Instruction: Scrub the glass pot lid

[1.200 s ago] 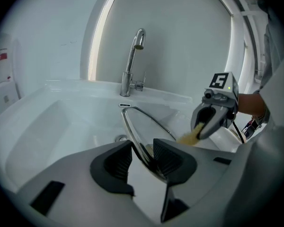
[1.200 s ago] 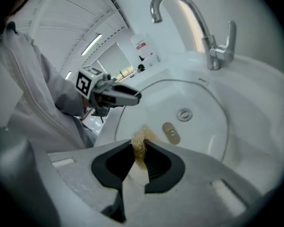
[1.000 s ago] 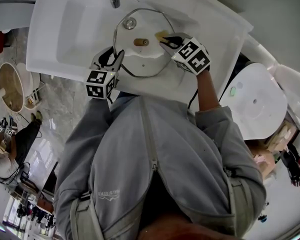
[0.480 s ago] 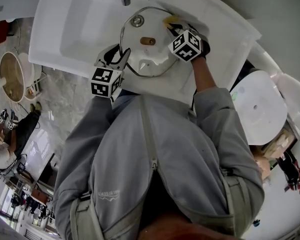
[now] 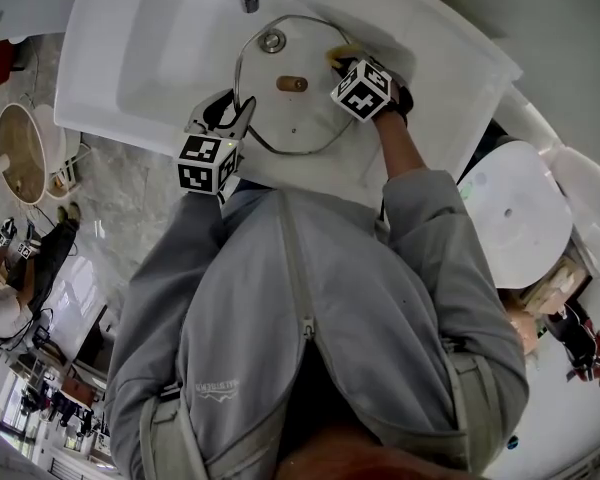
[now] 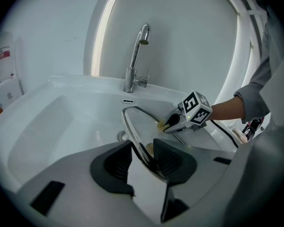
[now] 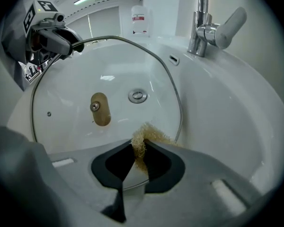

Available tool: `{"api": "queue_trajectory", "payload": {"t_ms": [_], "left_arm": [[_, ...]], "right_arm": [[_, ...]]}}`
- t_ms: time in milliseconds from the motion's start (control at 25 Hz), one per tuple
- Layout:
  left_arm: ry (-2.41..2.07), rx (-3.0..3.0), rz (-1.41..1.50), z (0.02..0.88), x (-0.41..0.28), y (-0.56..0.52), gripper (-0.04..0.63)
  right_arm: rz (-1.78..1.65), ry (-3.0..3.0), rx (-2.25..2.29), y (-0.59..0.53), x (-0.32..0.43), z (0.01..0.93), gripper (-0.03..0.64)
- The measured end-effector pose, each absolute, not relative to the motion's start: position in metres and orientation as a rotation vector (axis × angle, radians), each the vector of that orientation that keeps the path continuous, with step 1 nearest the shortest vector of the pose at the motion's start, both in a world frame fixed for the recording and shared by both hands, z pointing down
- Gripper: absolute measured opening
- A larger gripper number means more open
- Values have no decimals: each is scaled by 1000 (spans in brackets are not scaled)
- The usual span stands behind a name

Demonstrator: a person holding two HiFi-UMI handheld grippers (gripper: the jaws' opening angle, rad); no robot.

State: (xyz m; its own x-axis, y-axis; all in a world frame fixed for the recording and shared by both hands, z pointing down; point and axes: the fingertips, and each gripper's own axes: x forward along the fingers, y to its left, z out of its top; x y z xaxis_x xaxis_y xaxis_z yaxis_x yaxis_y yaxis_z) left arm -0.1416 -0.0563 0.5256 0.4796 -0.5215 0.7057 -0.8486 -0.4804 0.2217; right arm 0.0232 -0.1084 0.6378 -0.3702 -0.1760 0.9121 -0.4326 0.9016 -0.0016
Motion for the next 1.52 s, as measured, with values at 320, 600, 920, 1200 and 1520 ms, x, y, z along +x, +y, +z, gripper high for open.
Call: {"api": "queue_trajectory", "payload": {"t_ms": [320,600,920,1200,1520], "left_arm": [[-1126,2166,773,526,-143,-58,138],[-1129,2175,770,525,-142,-57,138],[-1131,2195,773,522,-141,-59,138],[-1131,2218,778,517,-137,-59,138],[-1125,2259,792,508,-133,-59,138]], "right_arm": [[395,-1851,405,-76,24,644,48],[458,-1793,347,-36,23,642,48],[498,-1775,273,18,8,633,48],[674,-1886,254,46,-13,613,48],[890,-1963,277,62,-30,596,49]]}}
